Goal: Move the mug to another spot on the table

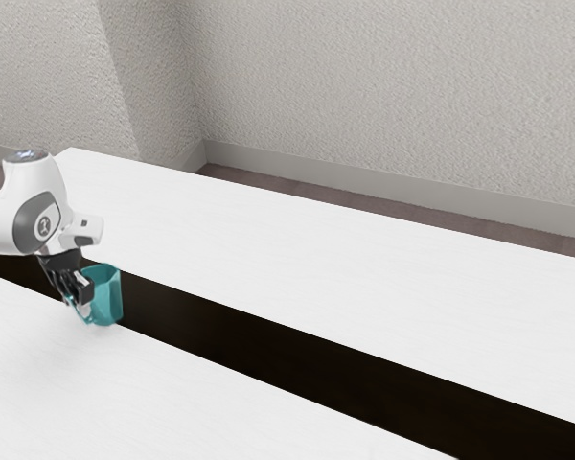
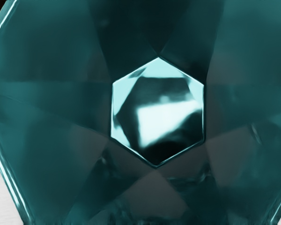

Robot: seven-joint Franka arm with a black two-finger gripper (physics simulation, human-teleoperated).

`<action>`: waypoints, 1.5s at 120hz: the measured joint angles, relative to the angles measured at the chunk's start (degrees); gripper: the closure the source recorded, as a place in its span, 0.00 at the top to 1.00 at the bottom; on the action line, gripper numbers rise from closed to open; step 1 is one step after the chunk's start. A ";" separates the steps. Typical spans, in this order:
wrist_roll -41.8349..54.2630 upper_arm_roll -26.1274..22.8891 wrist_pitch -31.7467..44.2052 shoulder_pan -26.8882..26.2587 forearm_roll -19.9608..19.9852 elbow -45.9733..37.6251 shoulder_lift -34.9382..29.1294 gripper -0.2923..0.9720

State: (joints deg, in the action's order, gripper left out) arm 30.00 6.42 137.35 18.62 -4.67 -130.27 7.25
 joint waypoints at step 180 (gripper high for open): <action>-5.70 -0.50 1.32 0.43 -12.71 0.42 -8.40 0.19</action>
State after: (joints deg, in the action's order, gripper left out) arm 24.30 5.92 138.67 19.05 -17.37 -129.85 -1.15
